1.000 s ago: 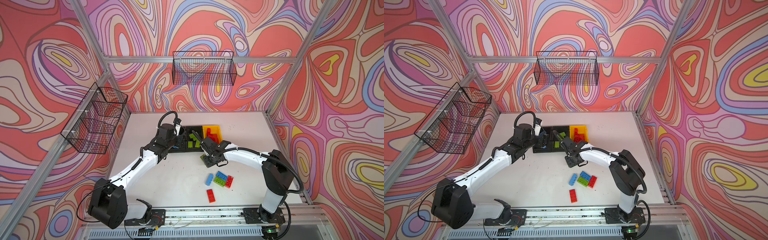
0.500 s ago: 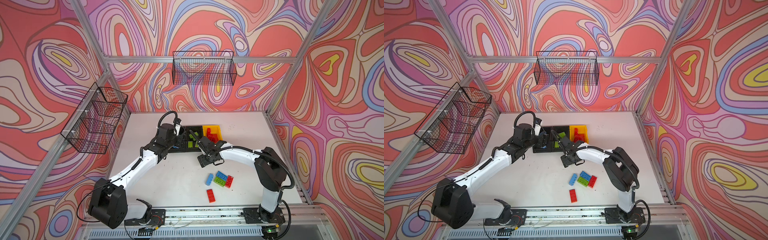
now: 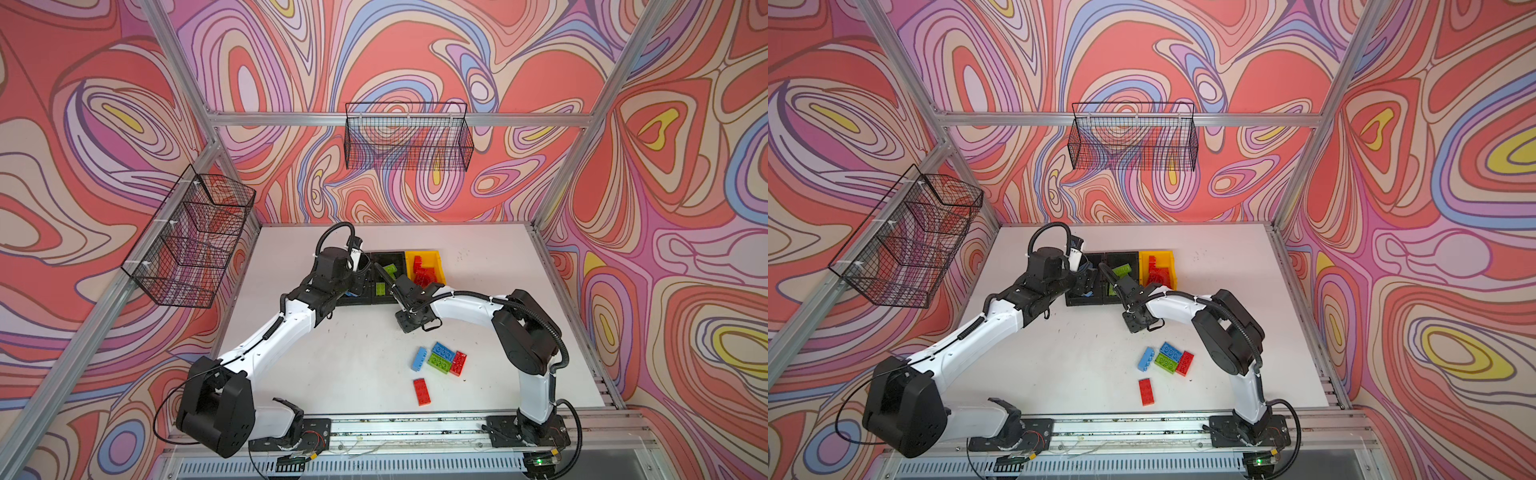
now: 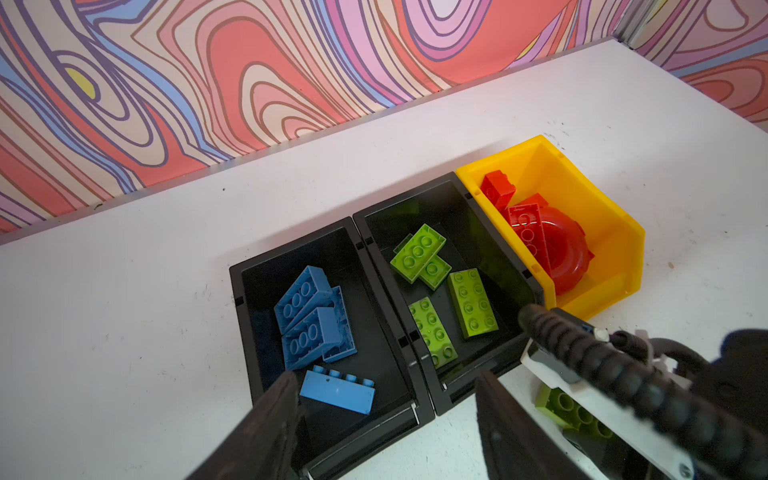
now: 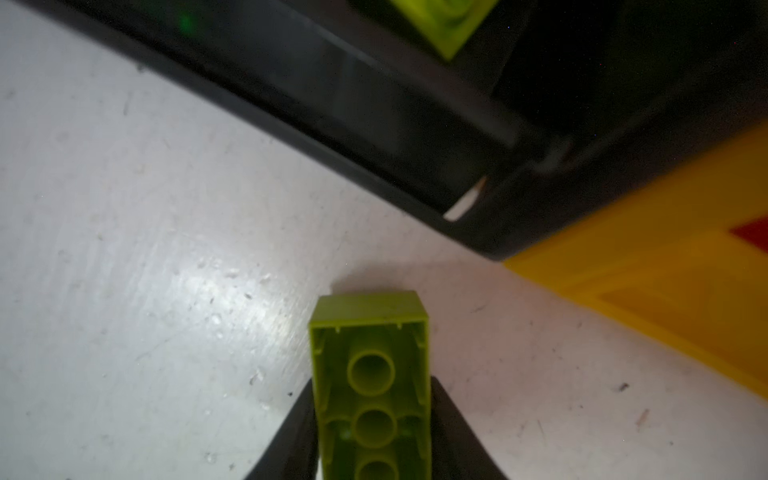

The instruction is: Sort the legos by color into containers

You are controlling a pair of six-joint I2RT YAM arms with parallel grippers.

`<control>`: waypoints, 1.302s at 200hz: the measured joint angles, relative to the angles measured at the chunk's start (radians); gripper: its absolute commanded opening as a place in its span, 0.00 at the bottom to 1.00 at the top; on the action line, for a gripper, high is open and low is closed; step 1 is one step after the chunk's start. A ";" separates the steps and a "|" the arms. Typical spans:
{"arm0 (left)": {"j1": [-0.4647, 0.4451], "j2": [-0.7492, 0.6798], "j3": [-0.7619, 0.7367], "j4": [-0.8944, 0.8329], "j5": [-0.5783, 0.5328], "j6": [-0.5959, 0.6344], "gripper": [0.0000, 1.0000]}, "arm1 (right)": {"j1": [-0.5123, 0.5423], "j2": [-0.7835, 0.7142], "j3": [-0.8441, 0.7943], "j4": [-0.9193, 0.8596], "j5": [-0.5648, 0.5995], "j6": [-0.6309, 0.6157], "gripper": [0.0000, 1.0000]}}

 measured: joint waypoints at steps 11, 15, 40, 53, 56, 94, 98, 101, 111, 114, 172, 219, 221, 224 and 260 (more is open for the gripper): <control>0.000 0.000 0.000 0.000 0.000 0.000 0.69 | 0.000 -0.009 0.000 -0.011 0.001 -0.002 0.30; 0.000 0.000 0.000 0.000 0.000 0.000 0.69 | 0.000 -0.013 0.000 -0.015 0.001 0.000 0.30; 0.000 0.000 0.000 0.000 0.000 -0.001 0.69 | 0.000 -0.046 0.040 -0.052 0.008 0.000 0.30; 0.000 0.000 0.000 0.000 0.000 -0.010 0.68 | 0.000 -0.048 0.103 -0.068 0.015 0.000 0.30; 0.000 -0.001 0.000 0.000 0.002 -0.013 0.68 | 0.000 -0.048 0.124 -0.069 0.018 -0.001 0.30; 0.000 -0.066 -0.013 -0.016 0.007 -0.038 0.67 | -0.019 -0.001 0.381 -0.055 0.059 0.011 0.31; 0.000 -0.085 -0.018 -0.021 0.004 -0.039 0.67 | -0.026 0.009 0.403 -0.048 0.057 0.015 0.31; 0.000 -0.098 -0.023 -0.024 0.003 -0.039 0.67 | -0.031 0.018 0.420 -0.042 0.058 0.018 0.31; 0.001 -0.150 -0.042 -0.041 -0.005 -0.043 0.67 | -0.052 0.052 0.472 -0.027 0.054 0.025 0.35; 0.001 -0.164 -0.048 -0.047 -0.006 -0.045 0.67 | -0.059 0.063 0.487 -0.024 0.054 0.027 0.37; -0.004 -0.341 -0.146 -0.144 0.023 -0.049 0.73 | -0.124 0.222 0.594 -0.009 -0.006 0.040 0.78; -0.175 -0.232 -0.123 -0.211 0.023 -0.003 0.77 | -0.189 0.063 0.389 0.035 -0.034 0.048 0.78; -0.183 -0.224 -0.121 -0.213 0.023 -0.002 0.77 | -0.193 0.056 0.383 0.035 -0.035 0.049 0.78; -0.192 -0.214 -0.119 -0.214 0.023 0.000 0.77 | -0.201 0.044 0.375 0.033 -0.034 0.049 0.78; -0.305 -0.094 -0.105 -0.225 0.018 -0.026 0.78 | -0.318 -0.160 0.183 0.085 -0.021 0.059 0.78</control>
